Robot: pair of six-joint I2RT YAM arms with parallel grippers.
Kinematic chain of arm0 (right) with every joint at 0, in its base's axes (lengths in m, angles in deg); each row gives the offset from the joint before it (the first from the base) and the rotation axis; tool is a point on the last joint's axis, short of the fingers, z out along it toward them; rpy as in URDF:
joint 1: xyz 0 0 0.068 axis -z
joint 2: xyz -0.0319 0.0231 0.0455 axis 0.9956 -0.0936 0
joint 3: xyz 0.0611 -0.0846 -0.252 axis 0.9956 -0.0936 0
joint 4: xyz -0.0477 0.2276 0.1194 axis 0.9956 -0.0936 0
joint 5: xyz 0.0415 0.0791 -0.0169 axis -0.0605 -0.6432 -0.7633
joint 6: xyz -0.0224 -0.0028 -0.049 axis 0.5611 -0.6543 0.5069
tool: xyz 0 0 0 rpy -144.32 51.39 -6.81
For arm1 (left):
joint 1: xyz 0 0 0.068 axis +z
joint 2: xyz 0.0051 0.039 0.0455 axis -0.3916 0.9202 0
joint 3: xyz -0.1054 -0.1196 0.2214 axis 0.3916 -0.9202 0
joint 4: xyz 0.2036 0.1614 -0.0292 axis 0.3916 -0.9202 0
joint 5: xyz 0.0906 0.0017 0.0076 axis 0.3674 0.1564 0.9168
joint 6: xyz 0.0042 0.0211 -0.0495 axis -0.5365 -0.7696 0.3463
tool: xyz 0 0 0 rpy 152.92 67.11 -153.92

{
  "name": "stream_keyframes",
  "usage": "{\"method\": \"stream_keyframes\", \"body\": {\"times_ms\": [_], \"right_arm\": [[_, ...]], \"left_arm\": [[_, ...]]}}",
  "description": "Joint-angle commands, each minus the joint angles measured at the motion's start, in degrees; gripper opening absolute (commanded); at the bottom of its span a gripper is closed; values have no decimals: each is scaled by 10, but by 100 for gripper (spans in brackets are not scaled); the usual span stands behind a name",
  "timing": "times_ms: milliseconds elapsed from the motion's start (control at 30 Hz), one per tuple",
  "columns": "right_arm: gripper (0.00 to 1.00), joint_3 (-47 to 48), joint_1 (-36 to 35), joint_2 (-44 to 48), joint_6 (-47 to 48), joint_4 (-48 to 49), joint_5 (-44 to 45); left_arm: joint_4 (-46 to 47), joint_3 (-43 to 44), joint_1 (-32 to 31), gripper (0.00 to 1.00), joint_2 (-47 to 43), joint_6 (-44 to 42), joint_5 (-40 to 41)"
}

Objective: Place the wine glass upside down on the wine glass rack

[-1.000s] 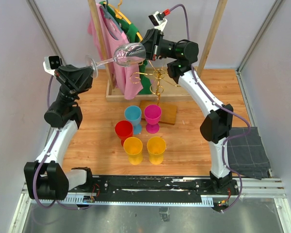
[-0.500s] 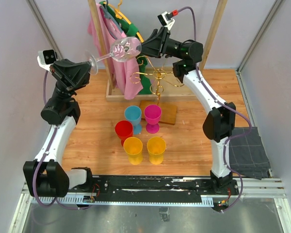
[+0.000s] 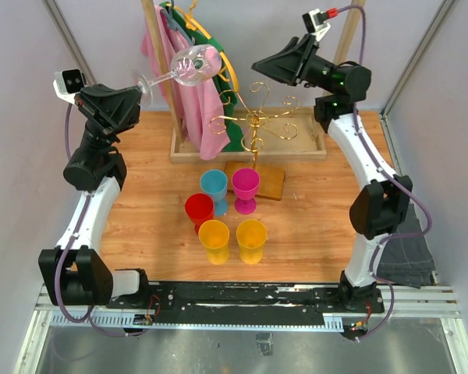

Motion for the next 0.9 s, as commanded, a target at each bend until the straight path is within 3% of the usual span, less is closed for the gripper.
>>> {"method": "stream_keyframes", "body": {"times_ms": [0,267,600,867], "right_arm": [[48,-20,21,89,80,-39,-23],[50,-91,26,251,407,-391,-6],[50,-129,41,338,513,-537,26],[50,-150,46,366,523,-545,33]], "left_arm": [[143,15,25,0,19,169,2],[62,-6,80,0,43,110,-95],[-210,11,90,0,21,-72,-210],[-592,92,89,0,-16,-348,-211]]}}
